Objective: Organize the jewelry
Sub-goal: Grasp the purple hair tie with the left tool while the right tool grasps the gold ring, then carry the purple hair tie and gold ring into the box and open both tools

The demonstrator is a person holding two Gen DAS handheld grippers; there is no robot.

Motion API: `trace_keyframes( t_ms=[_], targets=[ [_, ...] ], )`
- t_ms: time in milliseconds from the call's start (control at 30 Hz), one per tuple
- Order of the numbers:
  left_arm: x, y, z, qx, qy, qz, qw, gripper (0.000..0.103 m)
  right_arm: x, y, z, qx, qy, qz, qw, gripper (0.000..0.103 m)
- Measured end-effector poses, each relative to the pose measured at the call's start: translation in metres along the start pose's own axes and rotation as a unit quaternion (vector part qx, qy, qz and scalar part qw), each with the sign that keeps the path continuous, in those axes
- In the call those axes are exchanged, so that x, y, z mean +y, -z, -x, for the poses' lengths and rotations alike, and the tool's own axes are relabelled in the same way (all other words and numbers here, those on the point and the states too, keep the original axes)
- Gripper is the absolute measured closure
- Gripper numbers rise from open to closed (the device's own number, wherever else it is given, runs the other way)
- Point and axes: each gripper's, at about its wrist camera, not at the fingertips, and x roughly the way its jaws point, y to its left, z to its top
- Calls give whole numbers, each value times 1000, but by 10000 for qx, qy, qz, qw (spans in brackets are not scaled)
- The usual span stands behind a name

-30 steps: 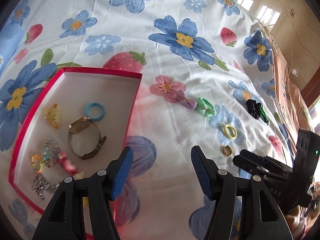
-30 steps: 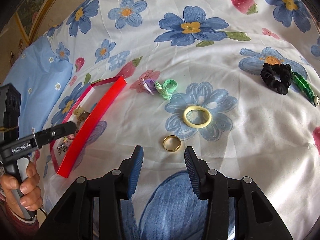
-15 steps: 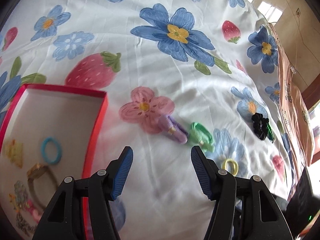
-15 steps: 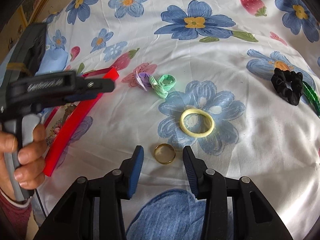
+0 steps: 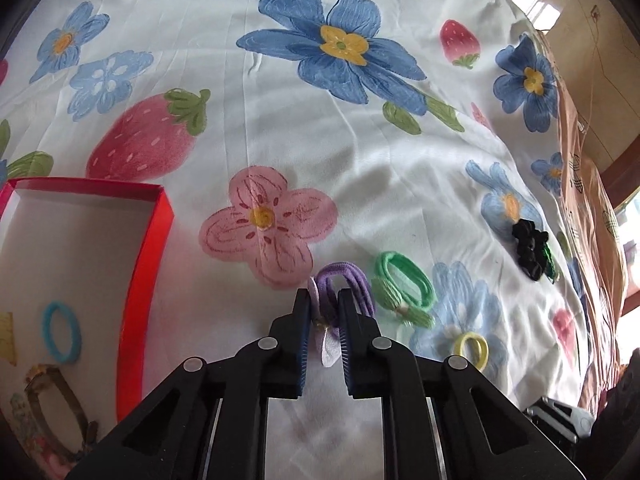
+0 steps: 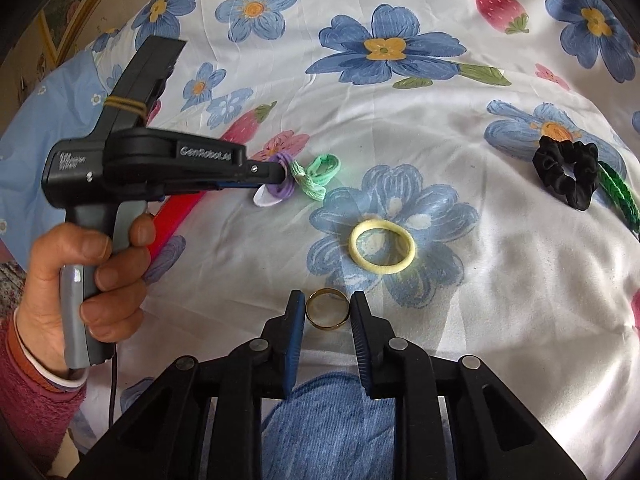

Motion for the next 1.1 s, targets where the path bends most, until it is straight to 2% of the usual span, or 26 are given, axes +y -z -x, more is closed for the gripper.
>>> trace_keyframes(
  t_ms=[300,467,633,1100],
  targets=[
    [7,36,54,-199,13,-4,9998,91,14,0,11,-106,-103,81,9999,80],
    [21,66,97,-324,-17,110,9994,91,25,0,14,-127,-157,169,9997,80],
    [33,86,123,-368,-45,242,9990,91,36,0,17,-144,-219,257,9993,80],
    [59,121,170,-494,-121,481,9975,91,64,0,23,-158,-378,440,9982,80]
  ],
)
